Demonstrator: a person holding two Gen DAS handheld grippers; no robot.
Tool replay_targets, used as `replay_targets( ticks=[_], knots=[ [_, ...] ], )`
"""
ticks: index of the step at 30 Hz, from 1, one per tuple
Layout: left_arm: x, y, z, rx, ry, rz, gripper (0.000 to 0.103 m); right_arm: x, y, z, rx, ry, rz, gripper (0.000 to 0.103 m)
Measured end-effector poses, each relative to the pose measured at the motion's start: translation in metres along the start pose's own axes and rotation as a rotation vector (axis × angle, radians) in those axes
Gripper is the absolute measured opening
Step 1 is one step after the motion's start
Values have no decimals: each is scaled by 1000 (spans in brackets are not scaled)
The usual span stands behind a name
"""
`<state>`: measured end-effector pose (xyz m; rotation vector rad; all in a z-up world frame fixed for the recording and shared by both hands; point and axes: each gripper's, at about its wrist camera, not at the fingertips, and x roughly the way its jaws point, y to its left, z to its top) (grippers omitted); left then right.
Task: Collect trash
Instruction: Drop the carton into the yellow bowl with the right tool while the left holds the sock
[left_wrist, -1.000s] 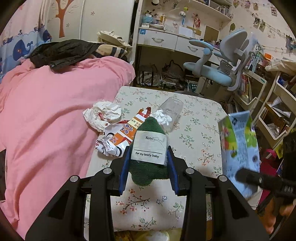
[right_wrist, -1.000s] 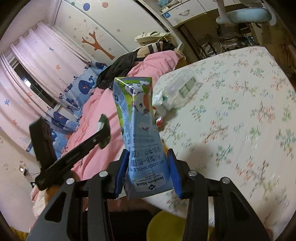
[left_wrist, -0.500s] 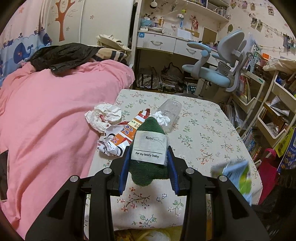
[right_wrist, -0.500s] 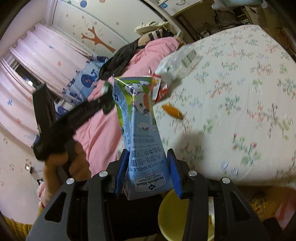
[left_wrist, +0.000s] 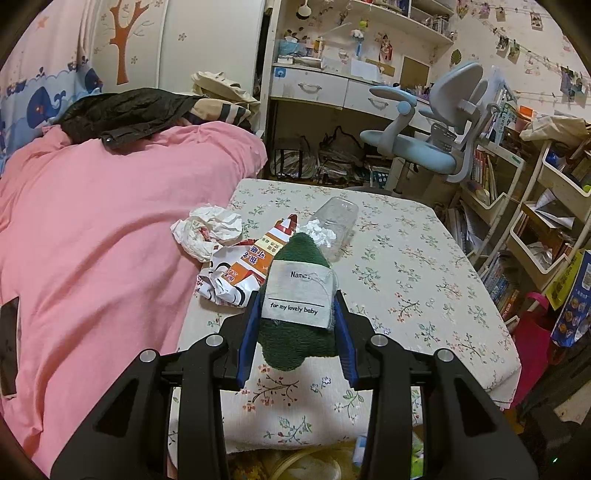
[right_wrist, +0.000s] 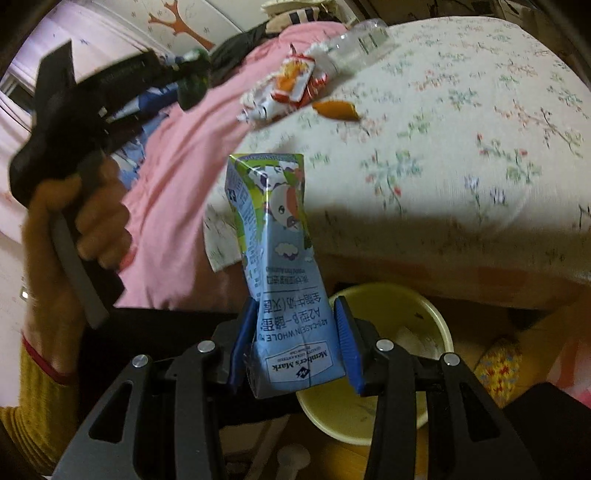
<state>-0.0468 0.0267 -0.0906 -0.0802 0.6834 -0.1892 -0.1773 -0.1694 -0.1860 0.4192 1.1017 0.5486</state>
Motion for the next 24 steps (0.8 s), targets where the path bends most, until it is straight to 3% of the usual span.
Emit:
replay_targets(
  ticks=[16,20,24],
  knots=[
    [-9,-2,-6,6,-7,-2,36,22,-2,-17,-53,124,-132,44],
    [-13,-2,-9,10,-7,-1,36,29,-4,-16,-51,151,-154,50],
    [-15,-2,-10,10,-5,0,36,24,-1,-12,-66,107,-186,59]
  ],
)
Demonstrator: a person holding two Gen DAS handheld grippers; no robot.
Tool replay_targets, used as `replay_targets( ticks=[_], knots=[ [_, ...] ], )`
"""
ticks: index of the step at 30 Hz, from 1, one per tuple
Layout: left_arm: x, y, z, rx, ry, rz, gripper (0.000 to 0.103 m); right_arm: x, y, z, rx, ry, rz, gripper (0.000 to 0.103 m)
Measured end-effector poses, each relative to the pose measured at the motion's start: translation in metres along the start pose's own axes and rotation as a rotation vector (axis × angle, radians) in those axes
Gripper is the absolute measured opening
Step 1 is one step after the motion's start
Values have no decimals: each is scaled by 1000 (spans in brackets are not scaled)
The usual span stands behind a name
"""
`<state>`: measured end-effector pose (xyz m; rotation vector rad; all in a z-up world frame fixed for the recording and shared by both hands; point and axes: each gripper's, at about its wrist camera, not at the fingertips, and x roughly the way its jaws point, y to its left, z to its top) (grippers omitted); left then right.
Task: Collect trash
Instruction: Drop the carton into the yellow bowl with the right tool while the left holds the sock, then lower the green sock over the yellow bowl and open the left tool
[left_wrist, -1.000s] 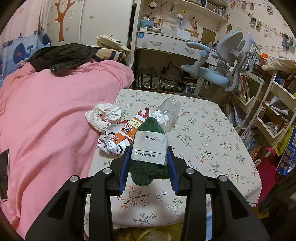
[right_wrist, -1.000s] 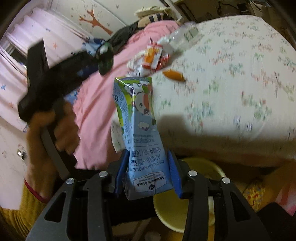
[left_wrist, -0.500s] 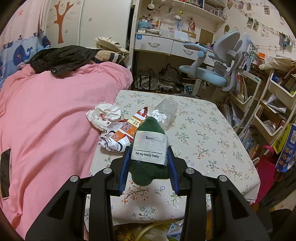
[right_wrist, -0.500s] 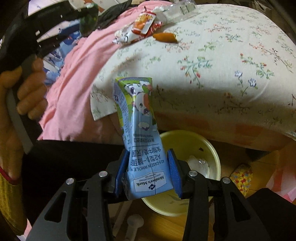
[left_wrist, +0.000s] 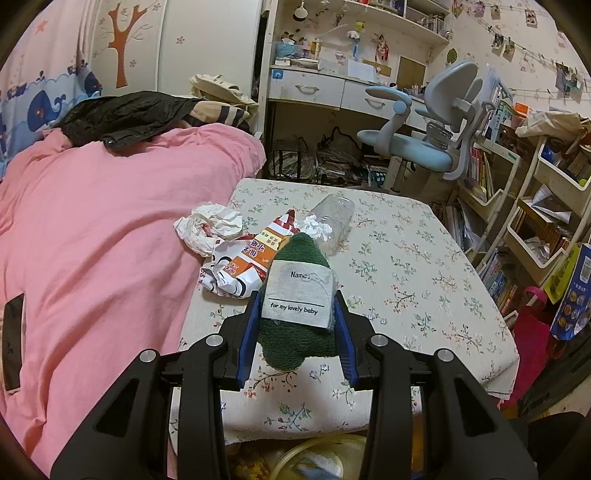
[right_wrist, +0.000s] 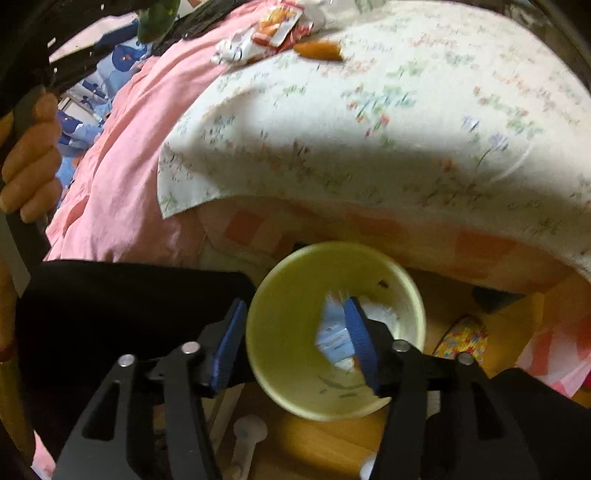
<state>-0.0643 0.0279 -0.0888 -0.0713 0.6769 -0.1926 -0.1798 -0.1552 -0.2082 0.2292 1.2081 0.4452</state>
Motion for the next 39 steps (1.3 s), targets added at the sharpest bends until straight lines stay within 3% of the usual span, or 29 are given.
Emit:
replay_targets(
  ticks=[4,8,18,27,31,39],
  knots=[
    [-6,0,-6,1,9,-4,36,-18,-5,5,-2,-103,-75,68],
    [-9,-4,-25,3,66,-13,36,-36,-7,11,-22,-197,-216,79],
    [-17,-40,-92,115,231,-23,36,-66,-21,18,30,-331,-428,94],
    [-20,-59,-146,172,382,-29,42,-83,-23,21,45,-398,-522,95],
    [-21,-66,-151,210,389,-17,49,-88,-22,21,40,-417,-536,95],
    [-27,-57,-143,158,342,3,57,-94,-20,20,37,-445,-549,95]
  ],
)
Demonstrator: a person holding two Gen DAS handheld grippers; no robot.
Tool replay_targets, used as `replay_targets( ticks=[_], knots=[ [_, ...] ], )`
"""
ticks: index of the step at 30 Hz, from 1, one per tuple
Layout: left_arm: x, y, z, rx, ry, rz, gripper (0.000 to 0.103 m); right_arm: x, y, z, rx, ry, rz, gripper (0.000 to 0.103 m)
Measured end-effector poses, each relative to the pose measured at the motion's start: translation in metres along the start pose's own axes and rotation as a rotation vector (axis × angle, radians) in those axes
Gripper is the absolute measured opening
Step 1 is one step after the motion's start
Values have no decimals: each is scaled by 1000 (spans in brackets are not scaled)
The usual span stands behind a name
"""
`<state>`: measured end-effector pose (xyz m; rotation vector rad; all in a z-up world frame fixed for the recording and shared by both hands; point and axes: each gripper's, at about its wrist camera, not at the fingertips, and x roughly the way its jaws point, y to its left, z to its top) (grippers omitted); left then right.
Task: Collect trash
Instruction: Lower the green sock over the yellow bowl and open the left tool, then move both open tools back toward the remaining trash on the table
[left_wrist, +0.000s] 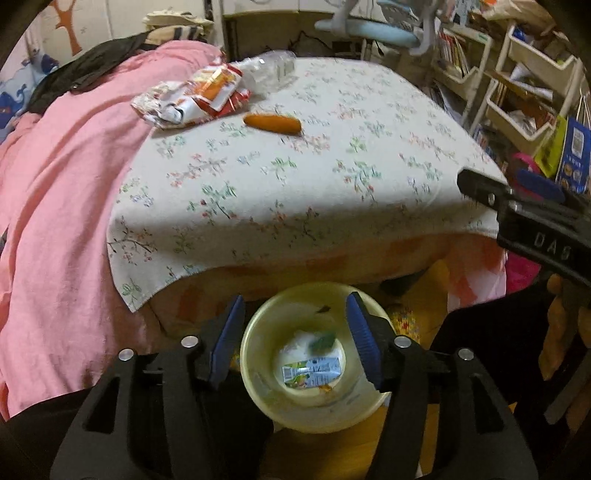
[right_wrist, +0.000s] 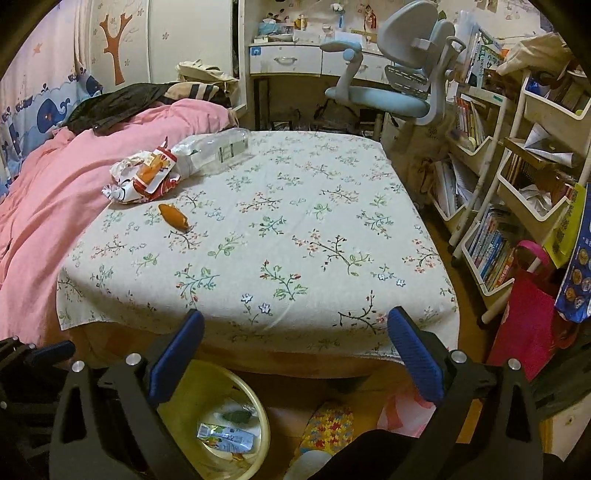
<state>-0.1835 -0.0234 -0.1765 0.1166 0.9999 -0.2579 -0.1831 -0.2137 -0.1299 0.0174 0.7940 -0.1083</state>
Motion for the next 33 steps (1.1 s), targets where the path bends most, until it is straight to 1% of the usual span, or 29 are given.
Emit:
replay_targets(
  ticks=[3,10,14,19,24,31,33],
  knots=[
    [-9,6,4,-35,-61,6,61,-3,2,1,-4,-19,-7,95],
    [-24,22,11,-117,-162,56,69,-7,4,4,-12,-52,-8,95],
    [-28,27,13,-143,-191,71,71,-10,4,5,-10,-70,-3,95],
    [-35,29,24,-145,-226,83,75,-10,9,8,-23,-76,8,95],
    [-44,41,46,-150,-256,114,77,-6,17,14,-55,-63,37,95],
    [-49,63,84,-152,-300,166,77,-1,29,33,-108,-61,95,95],
    [-50,69,95,-155,-315,173,78,4,34,40,-135,-48,124,95]
  ],
)
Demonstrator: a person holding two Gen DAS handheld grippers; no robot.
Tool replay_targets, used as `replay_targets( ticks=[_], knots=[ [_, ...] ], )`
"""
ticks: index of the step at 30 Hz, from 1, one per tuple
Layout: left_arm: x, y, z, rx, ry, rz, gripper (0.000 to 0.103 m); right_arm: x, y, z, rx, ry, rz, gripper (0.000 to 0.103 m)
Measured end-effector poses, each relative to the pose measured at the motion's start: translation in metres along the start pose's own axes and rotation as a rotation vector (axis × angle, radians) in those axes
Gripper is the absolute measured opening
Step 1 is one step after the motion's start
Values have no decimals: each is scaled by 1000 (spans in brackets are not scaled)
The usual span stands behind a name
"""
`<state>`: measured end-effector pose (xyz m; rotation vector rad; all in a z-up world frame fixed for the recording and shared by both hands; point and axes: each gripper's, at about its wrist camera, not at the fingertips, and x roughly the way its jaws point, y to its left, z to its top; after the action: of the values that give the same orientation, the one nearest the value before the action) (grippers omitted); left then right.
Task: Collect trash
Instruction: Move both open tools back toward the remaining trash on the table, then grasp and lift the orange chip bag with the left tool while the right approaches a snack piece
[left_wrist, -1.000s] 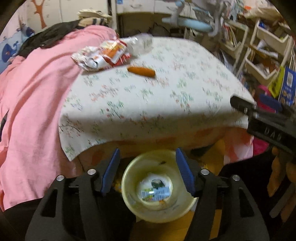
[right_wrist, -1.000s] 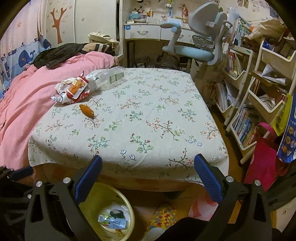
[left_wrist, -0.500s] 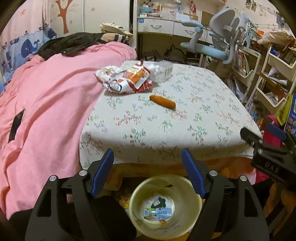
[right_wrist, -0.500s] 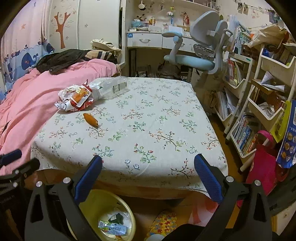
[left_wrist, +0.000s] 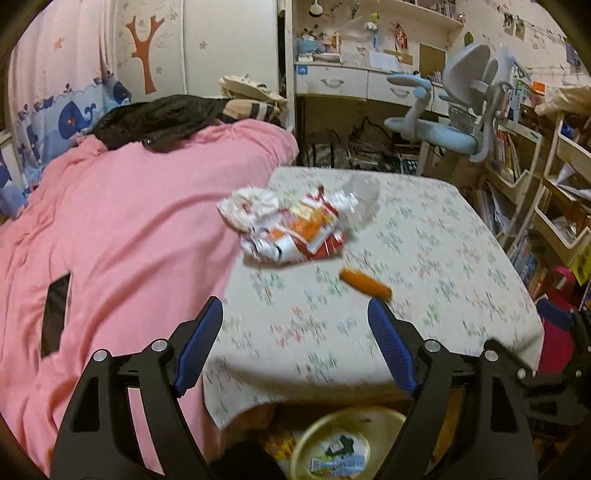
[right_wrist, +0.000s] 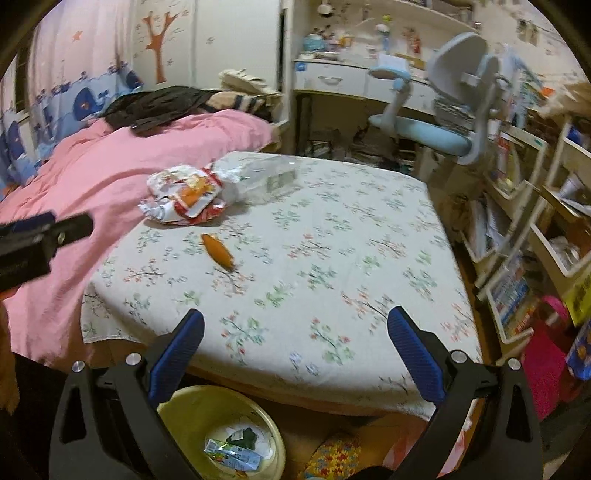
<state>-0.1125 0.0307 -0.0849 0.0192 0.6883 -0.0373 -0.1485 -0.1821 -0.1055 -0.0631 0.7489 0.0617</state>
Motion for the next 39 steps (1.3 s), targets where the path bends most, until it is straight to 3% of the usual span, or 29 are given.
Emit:
replay_targets(
  ticks=[5,10,18,22,27,30,32,34,35,37,38,39],
  knots=[
    [20,15,23,-29,-7,23,80,20,18,24,-135,36,76,95],
    [53,40,37,-122,34,44,80,49,34,43,-242,78,115,95],
    [105,56,58,-190,90,43,80,97,46,53,-225,151,198,94],
    [137,44,65,-140,143,-25,80,120,54,58,-251,186,213,79],
    [167,11,70,43,160,-53,80,142,53,56,-238,233,228,71],
    [185,-1,73,118,173,-39,80,147,54,53,-257,253,233,42],
    [197,-5,72,167,187,-21,80,149,49,51,-235,261,257,37],
    [211,-9,69,217,207,-8,79,148,43,52,-227,265,255,23],
    [216,-10,67,235,221,-8,75,148,39,52,-221,268,243,21],
    [227,-10,64,241,270,-56,43,150,29,52,-188,278,242,19],
    [227,-9,63,232,269,-67,38,150,24,52,-171,283,241,19],
    [225,-9,65,229,261,-66,27,150,16,52,-151,287,235,19]
  ],
)
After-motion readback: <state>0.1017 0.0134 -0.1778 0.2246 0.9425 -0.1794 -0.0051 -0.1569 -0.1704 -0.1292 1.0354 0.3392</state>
